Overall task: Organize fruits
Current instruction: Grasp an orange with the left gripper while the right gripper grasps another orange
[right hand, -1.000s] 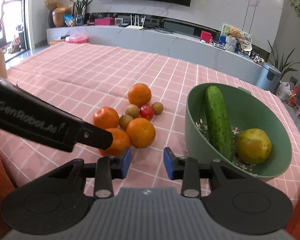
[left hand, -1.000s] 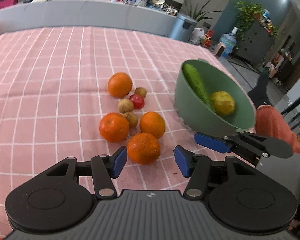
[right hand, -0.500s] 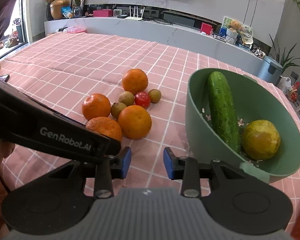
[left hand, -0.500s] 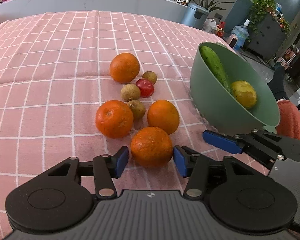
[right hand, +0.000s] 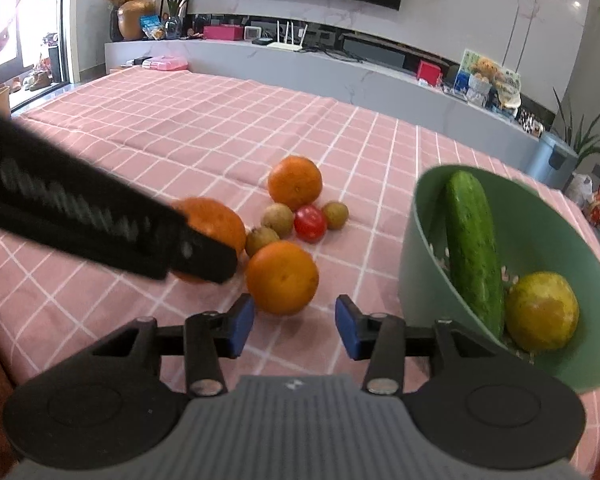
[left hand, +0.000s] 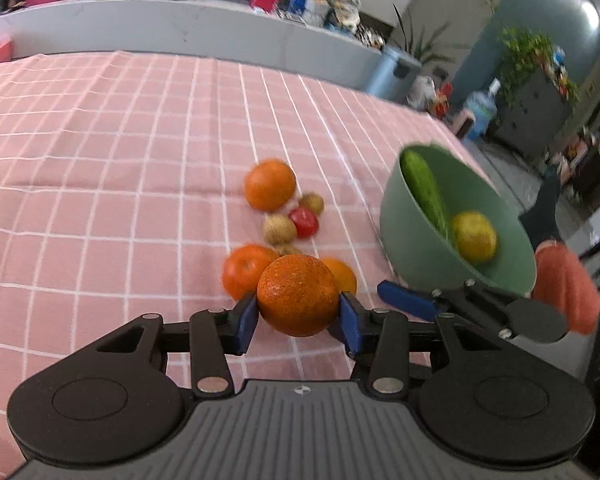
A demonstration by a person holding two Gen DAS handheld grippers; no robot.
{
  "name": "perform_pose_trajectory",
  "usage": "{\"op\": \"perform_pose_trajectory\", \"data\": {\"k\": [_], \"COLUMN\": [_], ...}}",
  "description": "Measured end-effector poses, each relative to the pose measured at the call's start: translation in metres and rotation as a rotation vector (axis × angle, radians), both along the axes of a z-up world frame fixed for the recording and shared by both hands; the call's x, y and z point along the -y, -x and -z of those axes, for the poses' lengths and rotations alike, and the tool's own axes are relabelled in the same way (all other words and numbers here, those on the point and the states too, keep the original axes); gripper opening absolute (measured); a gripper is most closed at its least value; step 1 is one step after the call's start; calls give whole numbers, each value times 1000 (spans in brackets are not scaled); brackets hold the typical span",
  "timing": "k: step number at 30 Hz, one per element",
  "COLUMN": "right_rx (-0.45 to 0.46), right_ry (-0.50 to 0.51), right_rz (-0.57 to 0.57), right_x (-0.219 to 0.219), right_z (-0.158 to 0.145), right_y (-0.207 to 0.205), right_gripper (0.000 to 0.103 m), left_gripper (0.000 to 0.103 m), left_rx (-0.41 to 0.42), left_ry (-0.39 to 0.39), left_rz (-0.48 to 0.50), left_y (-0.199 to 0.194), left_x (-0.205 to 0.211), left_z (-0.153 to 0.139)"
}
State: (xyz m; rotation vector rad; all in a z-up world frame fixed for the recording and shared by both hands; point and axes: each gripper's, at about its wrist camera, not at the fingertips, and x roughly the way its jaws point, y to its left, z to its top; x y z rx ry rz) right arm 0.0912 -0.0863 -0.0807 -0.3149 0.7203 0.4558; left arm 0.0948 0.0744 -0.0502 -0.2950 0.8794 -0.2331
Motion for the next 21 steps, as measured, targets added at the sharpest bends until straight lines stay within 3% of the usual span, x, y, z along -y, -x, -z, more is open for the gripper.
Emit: {"op": "perform_pose_trajectory", "data": {"k": [6,21], "right_rx": [9,-19], "right_ry": [3,-22], "right_rz": [-17,-37], "right_x": [-12,-14], "right_z": [2,-1], "right_y": [-8,-8], "right_gripper": [43,39], "left_gripper": [49,49], "left_rx": [5,11], "left_ry": [5,-7], "left_rz": [-49,-61], "left_y": [-1,3], "left_x": [-11,-12], "left_z": [-4,-10]}}
